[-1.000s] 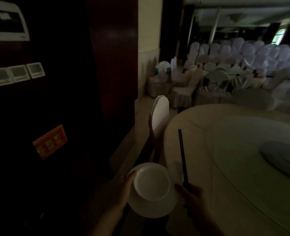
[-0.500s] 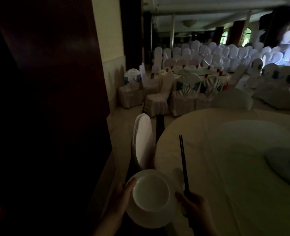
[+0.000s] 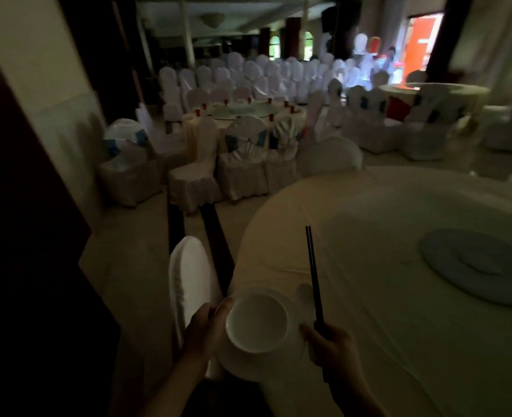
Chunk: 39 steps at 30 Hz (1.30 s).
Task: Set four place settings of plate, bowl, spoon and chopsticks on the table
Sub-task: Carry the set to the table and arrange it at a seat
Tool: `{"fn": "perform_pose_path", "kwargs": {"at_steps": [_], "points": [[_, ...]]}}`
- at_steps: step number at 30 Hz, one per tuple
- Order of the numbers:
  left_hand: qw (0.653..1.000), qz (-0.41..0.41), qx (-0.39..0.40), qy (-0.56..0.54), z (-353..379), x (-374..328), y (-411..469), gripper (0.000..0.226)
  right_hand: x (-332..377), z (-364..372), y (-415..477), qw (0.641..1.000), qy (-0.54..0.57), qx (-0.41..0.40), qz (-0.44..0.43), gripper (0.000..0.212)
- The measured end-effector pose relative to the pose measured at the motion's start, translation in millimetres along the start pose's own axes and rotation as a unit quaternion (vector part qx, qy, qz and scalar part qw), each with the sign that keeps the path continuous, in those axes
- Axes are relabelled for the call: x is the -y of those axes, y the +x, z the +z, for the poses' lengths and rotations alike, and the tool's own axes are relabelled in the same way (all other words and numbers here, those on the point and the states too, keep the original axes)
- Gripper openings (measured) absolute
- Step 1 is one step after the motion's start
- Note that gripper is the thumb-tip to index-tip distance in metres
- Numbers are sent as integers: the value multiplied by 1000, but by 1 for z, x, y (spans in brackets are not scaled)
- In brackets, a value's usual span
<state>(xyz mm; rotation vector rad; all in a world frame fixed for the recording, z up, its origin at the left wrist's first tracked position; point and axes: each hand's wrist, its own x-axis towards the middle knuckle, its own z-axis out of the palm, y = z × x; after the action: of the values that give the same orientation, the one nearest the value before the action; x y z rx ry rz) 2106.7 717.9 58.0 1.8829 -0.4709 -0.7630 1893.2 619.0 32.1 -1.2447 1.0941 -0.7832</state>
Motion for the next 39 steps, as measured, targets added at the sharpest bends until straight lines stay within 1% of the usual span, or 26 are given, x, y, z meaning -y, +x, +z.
{"fn": "perform_pose_path", "kwargs": {"at_steps": [2, 6, 9, 11, 13, 16, 20, 24, 27, 32, 35, 39], "points": [[998, 7, 56, 5, 7, -10, 43, 43, -4, 13, 20, 999, 14, -51, 0, 32], [989, 40, 140, 38, 23, -29, 117, 34, -12, 43, 47, 986, 40, -161, 15, 31], [971, 57, 219, 78, 34, -38, 162, 33, -21, 67, 60, 968, 51, -242, 44, 32], [955, 66, 271, 97, 45, -42, 192, 37, -25, 78, 69, 955, 49, -288, 58, 35], [945, 83, 293, 123, 58, -44, 214, 38, -29, 85, 77, 945, 46, -315, 70, 37], [925, 100, 330, 161, 84, -41, 247, 32, -43, 96, 92, 922, 53, -373, 90, 35], [904, 94, 370, 191, 116, -31, 280, 30, -71, 105, 118, 907, 88, -396, 113, 34], [897, 85, 385, 198, 142, -17, 306, 15, -105, 115, 147, 885, 115, -425, 149, 35], [890, 84, 393, 215, 155, -10, 322, 16, -124, 126, 166, 868, 125, -451, 165, 29], [864, 69, 434, 246, 171, 0, 349, 22, -146, 148, 185, 841, 137, -487, 192, 25], [856, 77, 447, 248, 179, 6, 363, 21, -150, 158, 196, 830, 124, -506, 201, 21], [826, 85, 497, 251, 192, 8, 380, 14, -150, 166, 206, 811, 105, -536, 210, 15]]}}
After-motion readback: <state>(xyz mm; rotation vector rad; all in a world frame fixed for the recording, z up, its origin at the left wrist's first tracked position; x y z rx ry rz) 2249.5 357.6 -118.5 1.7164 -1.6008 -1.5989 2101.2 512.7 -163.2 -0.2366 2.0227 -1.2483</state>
